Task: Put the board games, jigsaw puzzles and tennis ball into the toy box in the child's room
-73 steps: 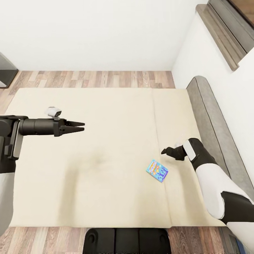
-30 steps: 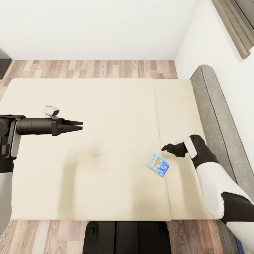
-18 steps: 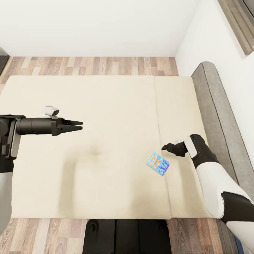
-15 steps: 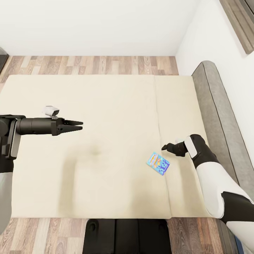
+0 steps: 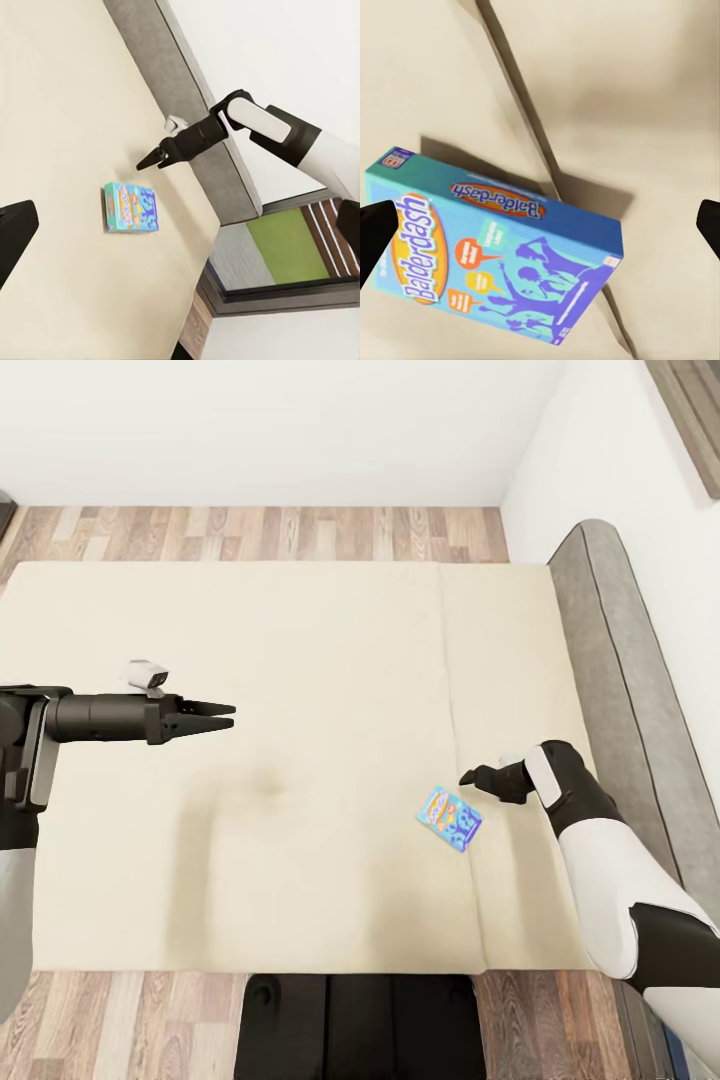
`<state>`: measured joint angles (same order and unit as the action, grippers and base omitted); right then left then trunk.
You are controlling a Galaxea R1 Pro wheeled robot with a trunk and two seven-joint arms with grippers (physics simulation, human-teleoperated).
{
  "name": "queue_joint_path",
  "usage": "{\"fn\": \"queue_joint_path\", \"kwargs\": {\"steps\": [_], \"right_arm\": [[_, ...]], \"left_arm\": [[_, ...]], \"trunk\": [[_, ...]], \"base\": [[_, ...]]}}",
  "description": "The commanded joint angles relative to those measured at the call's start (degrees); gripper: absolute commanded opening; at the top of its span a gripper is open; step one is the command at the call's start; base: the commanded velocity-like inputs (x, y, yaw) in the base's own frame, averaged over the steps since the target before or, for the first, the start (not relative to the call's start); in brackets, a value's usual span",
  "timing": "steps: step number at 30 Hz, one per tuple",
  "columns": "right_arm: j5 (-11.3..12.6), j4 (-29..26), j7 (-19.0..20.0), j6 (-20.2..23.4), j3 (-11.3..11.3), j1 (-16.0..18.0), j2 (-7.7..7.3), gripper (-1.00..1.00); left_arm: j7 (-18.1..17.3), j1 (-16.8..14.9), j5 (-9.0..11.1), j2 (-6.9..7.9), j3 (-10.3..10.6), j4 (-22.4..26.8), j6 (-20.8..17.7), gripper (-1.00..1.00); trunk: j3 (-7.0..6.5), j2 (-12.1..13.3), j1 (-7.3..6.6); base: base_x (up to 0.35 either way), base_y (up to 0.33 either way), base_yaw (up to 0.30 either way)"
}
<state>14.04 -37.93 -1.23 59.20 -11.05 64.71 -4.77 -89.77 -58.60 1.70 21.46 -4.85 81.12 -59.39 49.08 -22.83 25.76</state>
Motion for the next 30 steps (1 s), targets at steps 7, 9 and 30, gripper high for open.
{"fn": "queue_joint_path", "kwargs": {"steps": [7,9,30], "right_arm": [[0.35,-0.04,0.12,0.29,-0.23,0.05,-0.33,1.00],[0.36,-0.04,0.40,0.30,-0.25,0.05,-0.39,1.00],[0.29,0.05,2.17,0.22,-0.13,0.06,-0.50,1.00]], "left_arm": [[-0.23,-0.03,-0.03,0.06,0.02,0.00,-0.61,1.00],[-0.23,-0.03,-0.03,0.07,0.02,0.00,-0.61,1.00],[-0.23,-0.03,-0.04,0.09,-0.06,0.00,-0.61,1.00]], "trunk": [[0.72,-0.09,0.03],[0.91,-0.09,0.03],[1.65,-0.09,0.03]], "base": [[0.000,0.000,0.000],[0.000,0.000,0.000],[0.000,0.000,0.000]]}}
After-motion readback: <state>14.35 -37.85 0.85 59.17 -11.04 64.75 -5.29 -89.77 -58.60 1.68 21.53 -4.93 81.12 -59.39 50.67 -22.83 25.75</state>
